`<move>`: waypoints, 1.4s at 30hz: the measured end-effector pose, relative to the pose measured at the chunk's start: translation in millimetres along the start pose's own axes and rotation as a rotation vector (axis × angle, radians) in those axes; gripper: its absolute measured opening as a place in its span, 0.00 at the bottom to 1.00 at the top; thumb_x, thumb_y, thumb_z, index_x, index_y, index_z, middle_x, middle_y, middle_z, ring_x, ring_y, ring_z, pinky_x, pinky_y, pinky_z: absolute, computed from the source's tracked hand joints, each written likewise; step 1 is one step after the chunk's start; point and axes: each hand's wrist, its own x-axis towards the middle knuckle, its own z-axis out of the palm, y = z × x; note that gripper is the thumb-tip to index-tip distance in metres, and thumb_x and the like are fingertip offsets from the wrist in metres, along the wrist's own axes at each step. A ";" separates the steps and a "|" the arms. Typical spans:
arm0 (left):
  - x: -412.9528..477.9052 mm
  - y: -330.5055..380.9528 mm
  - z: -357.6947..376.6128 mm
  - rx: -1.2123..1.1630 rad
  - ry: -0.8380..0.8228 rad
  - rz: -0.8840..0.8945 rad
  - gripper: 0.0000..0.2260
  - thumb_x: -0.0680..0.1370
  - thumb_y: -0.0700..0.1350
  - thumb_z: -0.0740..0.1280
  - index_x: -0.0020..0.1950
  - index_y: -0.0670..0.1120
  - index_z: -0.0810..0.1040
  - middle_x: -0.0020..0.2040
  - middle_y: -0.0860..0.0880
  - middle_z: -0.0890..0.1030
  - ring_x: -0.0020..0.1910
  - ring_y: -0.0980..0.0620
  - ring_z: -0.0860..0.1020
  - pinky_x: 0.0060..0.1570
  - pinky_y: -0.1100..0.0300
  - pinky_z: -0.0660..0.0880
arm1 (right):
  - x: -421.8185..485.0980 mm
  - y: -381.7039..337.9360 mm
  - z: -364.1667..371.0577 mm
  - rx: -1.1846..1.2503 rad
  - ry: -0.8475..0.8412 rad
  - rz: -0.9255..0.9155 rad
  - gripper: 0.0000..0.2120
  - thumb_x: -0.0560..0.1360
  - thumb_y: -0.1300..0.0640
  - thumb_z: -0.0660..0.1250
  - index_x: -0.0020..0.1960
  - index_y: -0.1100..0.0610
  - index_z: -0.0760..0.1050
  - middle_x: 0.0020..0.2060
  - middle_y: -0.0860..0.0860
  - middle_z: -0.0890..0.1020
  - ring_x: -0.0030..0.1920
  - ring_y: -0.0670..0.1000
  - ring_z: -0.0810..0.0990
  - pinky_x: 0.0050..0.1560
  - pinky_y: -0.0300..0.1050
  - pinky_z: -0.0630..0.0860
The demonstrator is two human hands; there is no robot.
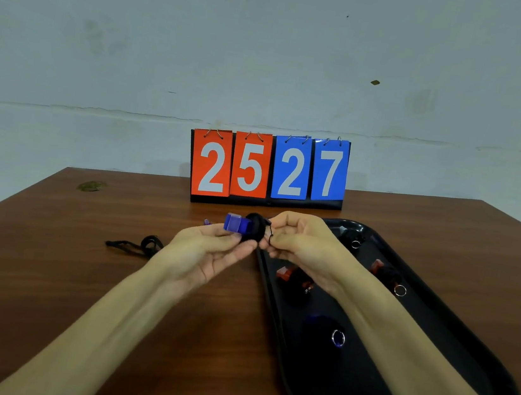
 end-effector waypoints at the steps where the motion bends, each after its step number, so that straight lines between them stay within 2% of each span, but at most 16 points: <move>1: 1.1 1.4 -2.5 -0.066 -0.011 -0.031 0.10 0.74 0.27 0.60 0.51 0.36 0.77 0.43 0.38 0.84 0.37 0.49 0.84 0.33 0.63 0.80 | 0.2 0.3 -0.2 0.021 0.004 0.006 0.09 0.75 0.72 0.61 0.45 0.60 0.75 0.35 0.53 0.80 0.35 0.46 0.77 0.42 0.38 0.76; 8: 2.5 -5.8 -1.7 0.035 0.015 0.118 0.10 0.72 0.27 0.63 0.49 0.37 0.78 0.40 0.41 0.84 0.36 0.49 0.84 0.34 0.62 0.80 | -0.1 2.5 4.4 0.046 0.022 0.031 0.10 0.75 0.71 0.60 0.44 0.60 0.75 0.35 0.53 0.80 0.35 0.46 0.77 0.40 0.38 0.75; 12: 3.6 -7.0 -1.4 -0.012 -0.038 0.133 0.13 0.66 0.33 0.67 0.50 0.39 0.78 0.38 0.43 0.83 0.33 0.53 0.82 0.33 0.64 0.79 | -0.7 -2.3 3.9 0.325 -0.047 0.169 0.11 0.76 0.70 0.58 0.40 0.60 0.75 0.33 0.52 0.79 0.35 0.47 0.76 0.38 0.38 0.76; 15: 4.8 -10.4 -0.5 -0.043 -0.068 0.116 0.16 0.68 0.34 0.66 0.55 0.39 0.77 0.37 0.45 0.83 0.33 0.55 0.81 0.34 0.65 0.79 | -2.1 -3.0 2.7 0.566 -0.087 0.261 0.11 0.77 0.68 0.58 0.40 0.60 0.75 0.30 0.51 0.79 0.35 0.47 0.76 0.37 0.37 0.78; 19: 4.7 -13.6 -0.7 0.001 -0.090 0.143 0.14 0.69 0.35 0.66 0.54 0.37 0.78 0.40 0.42 0.83 0.36 0.52 0.83 0.36 0.63 0.80 | -2.9 -3.1 3.4 0.531 -0.073 0.273 0.12 0.77 0.67 0.58 0.39 0.60 0.76 0.29 0.51 0.80 0.32 0.46 0.78 0.37 0.36 0.78; 24: 6.0 -13.5 -1.5 0.086 -0.059 0.171 0.07 0.74 0.36 0.65 0.50 0.37 0.79 0.39 0.42 0.83 0.36 0.50 0.83 0.35 0.62 0.80 | -1.8 -3.3 2.4 0.414 -0.016 0.233 0.10 0.77 0.68 0.59 0.42 0.60 0.76 0.34 0.52 0.79 0.37 0.47 0.76 0.38 0.37 0.77; 27: 7.0 -15.4 -1.5 0.131 -0.043 0.157 0.06 0.75 0.36 0.64 0.50 0.37 0.79 0.37 0.43 0.82 0.34 0.51 0.82 0.34 0.62 0.80 | -1.7 -2.2 2.8 0.392 -0.015 0.255 0.09 0.77 0.68 0.58 0.44 0.61 0.76 0.34 0.52 0.79 0.36 0.47 0.76 0.37 0.37 0.77; 30: 7.9 -16.1 1.0 0.173 -0.048 0.165 0.06 0.76 0.36 0.63 0.50 0.37 0.78 0.35 0.44 0.80 0.32 0.53 0.80 0.32 0.62 0.79 | -1.8 -2.5 2.6 0.483 -0.049 0.300 0.09 0.77 0.68 0.58 0.46 0.61 0.76 0.33 0.52 0.79 0.36 0.47 0.76 0.37 0.37 0.78; 33: 4.1 -16.9 4.4 0.215 -0.087 0.203 0.06 0.75 0.37 0.65 0.51 0.39 0.78 0.39 0.44 0.80 0.35 0.52 0.81 0.33 0.62 0.79 | -10.5 -7.6 -3.0 0.403 -0.035 0.235 0.08 0.76 0.67 0.59 0.44 0.60 0.76 0.33 0.51 0.80 0.36 0.46 0.77 0.39 0.37 0.77; 35: 0.5 -21.9 8.4 0.426 -0.067 0.298 0.07 0.75 0.38 0.66 0.52 0.44 0.77 0.45 0.45 0.81 0.39 0.52 0.82 0.37 0.62 0.79 | -25.6 -11.9 -13.2 0.225 0.044 0.142 0.08 0.76 0.66 0.62 0.43 0.59 0.77 0.34 0.51 0.82 0.36 0.46 0.79 0.39 0.38 0.77; 37: -3.6 -33.7 14.8 0.786 -0.068 0.483 0.08 0.75 0.42 0.67 0.52 0.51 0.76 0.49 0.50 0.79 0.45 0.56 0.80 0.42 0.64 0.78 | -51.3 -9.1 -29.4 0.046 0.214 0.061 0.07 0.75 0.65 0.64 0.41 0.58 0.78 0.33 0.51 0.83 0.34 0.46 0.80 0.37 0.38 0.76; 39: -9.5 -47.1 25.7 1.057 -0.202 0.637 0.09 0.75 0.48 0.67 0.54 0.54 0.76 0.52 0.56 0.76 0.49 0.60 0.76 0.48 0.67 0.74 | -82.4 1.4 -47.3 -0.113 0.423 0.018 0.06 0.74 0.64 0.66 0.39 0.57 0.78 0.30 0.50 0.84 0.33 0.46 0.80 0.34 0.38 0.74; 42: -13.8 -64.8 39.6 1.397 -0.357 0.675 0.19 0.75 0.61 0.62 0.63 0.57 0.72 0.58 0.60 0.71 0.57 0.64 0.68 0.58 0.68 0.65 | -125.4 23.5 -62.5 -0.456 0.672 0.065 0.06 0.73 0.61 0.69 0.38 0.53 0.79 0.29 0.46 0.84 0.35 0.45 0.81 0.37 0.40 0.73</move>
